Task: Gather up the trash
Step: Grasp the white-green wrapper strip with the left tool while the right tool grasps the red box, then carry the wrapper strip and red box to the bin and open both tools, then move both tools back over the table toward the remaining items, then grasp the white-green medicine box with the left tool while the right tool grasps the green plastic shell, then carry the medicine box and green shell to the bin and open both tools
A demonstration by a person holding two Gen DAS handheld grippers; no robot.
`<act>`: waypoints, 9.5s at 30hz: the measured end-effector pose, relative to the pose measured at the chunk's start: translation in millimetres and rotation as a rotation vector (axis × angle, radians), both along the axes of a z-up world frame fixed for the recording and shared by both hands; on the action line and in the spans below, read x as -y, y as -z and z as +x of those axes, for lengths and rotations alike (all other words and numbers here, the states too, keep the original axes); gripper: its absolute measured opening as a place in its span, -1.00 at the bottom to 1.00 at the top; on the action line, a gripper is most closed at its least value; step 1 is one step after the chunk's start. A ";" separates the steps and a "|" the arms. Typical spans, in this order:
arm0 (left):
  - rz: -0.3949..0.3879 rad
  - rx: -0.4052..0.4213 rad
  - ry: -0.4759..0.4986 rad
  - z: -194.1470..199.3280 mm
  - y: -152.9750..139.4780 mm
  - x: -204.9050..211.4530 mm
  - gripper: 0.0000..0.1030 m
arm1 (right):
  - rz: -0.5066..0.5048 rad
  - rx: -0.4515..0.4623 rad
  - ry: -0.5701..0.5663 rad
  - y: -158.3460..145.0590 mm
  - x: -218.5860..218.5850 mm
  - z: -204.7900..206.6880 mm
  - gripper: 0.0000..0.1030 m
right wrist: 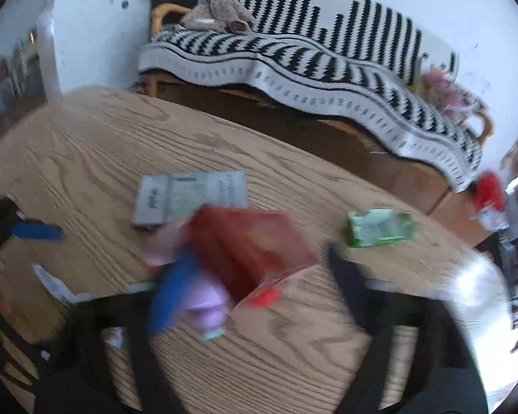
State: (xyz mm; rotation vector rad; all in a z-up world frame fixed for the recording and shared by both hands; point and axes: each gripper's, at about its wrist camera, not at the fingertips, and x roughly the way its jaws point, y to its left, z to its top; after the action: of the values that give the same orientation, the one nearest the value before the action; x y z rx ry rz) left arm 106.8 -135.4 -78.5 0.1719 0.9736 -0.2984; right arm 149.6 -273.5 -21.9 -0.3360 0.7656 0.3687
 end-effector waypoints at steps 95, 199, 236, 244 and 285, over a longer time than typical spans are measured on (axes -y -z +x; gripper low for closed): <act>-0.188 -0.065 0.112 -191.7 -60.0 126.9 0.88 | 0.551 -0.086 0.847 2.0 303.3 -435.5 0.87; -0.014 0.098 -0.061 142.8 -2.2 9.1 0.04 | 0.170 -0.136 0.500 41.3 86.4 96.0 0.13; -0.121 0.183 0.090 -143.4 -143.1 109.7 0.04 | 0.382 0.017 0.403 -134.4 191.6 -245.8 0.13; -0.138 0.166 0.272 -223.9 -127.0 199.3 0.04 | 0.373 0.017 0.450 -120.2 246.0 -349.5 0.14; -0.211 -0.328 0.287 -273.8 39.7 257.8 0.89 | 0.654 -0.400 0.823 64.4 340.9 -448.3 0.80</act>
State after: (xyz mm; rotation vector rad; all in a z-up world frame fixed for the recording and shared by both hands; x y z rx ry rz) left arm -167.0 -393.2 -118.2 0.0697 1.2346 -0.7062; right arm -298.7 -614.4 -86.3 0.6815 1.0502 -0.1155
